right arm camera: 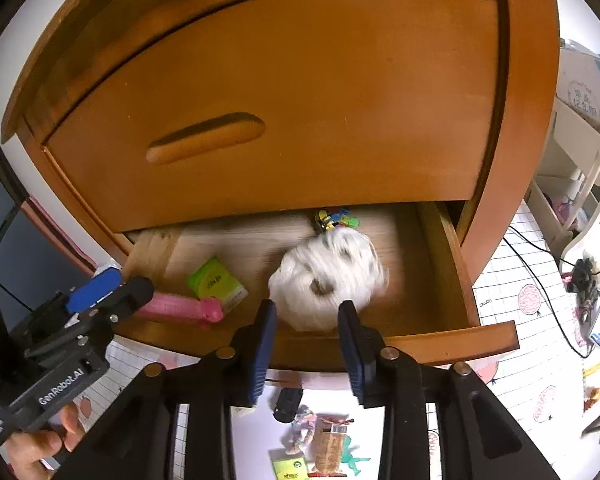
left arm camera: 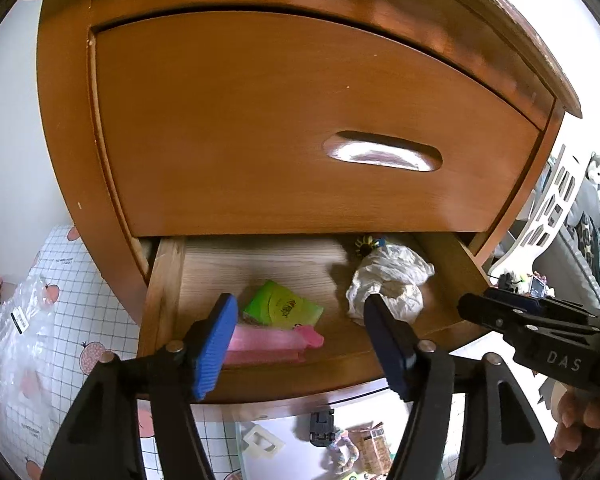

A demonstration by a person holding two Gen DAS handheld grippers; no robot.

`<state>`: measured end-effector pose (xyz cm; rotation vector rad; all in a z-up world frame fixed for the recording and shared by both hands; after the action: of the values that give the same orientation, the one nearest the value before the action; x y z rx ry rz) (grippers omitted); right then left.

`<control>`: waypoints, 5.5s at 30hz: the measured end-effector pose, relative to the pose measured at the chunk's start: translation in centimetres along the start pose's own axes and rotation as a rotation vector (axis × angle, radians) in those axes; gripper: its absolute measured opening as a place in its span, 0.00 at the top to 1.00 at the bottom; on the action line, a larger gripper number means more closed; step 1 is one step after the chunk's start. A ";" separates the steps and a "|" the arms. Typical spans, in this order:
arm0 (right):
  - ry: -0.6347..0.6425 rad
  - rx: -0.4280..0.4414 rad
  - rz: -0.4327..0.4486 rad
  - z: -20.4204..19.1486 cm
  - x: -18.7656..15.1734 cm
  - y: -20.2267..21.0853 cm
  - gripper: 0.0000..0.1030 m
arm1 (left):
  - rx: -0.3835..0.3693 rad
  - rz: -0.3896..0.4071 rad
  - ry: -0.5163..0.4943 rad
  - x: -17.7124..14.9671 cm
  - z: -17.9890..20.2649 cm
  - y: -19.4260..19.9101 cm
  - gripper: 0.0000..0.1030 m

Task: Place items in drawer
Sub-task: 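Release the pink rollers with left tool while right tool drops the lace cloth in drawer, then withdraw both tools from the drawer back over the tray, then grasp the green tissue pack with left tool while right tool grasps the wafer bar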

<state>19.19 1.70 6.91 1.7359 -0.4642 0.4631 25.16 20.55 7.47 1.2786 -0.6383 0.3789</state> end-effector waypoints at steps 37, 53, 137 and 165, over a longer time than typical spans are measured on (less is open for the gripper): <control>0.024 0.017 0.093 -1.1 -0.9 1.6 0.00 | 0.090 0.162 0.096 -1.4 -2.6 3.8 0.00; -0.018 0.047 0.152 0.2 -9.3 2.1 0.00 | 0.029 0.063 0.107 -11.3 -1.0 3.0 0.00; -0.274 0.034 -0.421 8.0 -19.8 -15.6 0.25 | 0.087 -0.542 0.083 -28.0 -0.6 -12.8 0.00; -0.006 -0.025 -0.405 2.4 -18.7 -16.4 0.43 | 0.054 -0.529 0.096 -27.3 -0.9 -13.0 0.24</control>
<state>12.47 3.77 -17.06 1.7513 -0.1136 0.1606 12.01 20.34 -19.84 1.4157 -0.1930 0.0194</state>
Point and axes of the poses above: each gripper's, at about its wrist camera, not at the fingertips, and y roughly against the way its jaws point, z to its right, x to its top, the point moved 5 cm from there along -y, roughly the way its jaws point, and after that the axes turned 8 degrees about -z, right-handed, at the moved point
